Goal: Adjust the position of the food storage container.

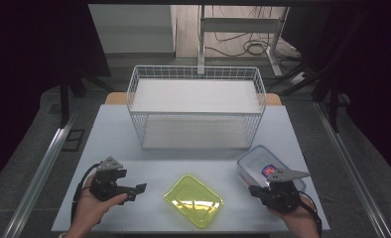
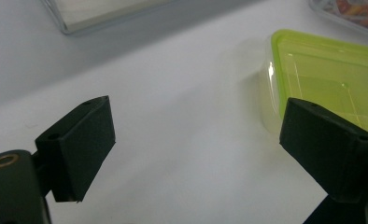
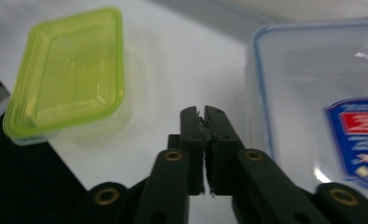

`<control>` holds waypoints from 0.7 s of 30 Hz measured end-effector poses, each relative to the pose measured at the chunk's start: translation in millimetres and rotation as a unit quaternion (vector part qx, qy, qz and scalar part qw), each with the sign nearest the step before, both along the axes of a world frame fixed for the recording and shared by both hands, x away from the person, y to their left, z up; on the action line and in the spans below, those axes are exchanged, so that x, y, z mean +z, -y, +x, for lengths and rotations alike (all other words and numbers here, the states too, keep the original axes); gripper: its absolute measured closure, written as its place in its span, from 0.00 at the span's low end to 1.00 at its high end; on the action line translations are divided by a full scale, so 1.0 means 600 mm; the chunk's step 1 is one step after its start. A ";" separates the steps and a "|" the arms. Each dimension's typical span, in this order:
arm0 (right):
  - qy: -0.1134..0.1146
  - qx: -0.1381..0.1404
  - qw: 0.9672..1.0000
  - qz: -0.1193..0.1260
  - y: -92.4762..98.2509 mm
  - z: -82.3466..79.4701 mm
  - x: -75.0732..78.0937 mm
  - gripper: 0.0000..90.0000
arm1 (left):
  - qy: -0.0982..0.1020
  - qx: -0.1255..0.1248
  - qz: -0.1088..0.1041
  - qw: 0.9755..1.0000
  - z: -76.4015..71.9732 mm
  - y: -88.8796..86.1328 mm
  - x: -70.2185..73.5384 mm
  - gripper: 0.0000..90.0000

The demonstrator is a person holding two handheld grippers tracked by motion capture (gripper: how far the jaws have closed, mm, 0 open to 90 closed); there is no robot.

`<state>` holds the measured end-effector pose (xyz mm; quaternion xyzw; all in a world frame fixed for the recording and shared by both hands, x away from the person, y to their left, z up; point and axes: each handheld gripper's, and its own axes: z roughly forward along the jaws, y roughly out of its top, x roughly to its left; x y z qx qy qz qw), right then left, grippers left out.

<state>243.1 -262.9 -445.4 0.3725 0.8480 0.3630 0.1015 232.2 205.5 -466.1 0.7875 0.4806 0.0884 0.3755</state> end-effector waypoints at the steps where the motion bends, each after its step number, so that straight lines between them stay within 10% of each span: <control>1: -0.007 0.008 1.000 -0.016 -0.004 -0.004 -0.008 0.98 | -0.003 -0.006 0.007 1.000 -0.002 0.004 -0.001 0.12; 21: -0.048 -0.017 0.995 -0.085 0.031 -0.030 -0.055 0.99 | -0.016 -0.013 0.013 1.000 0.001 0.008 -0.011 0.12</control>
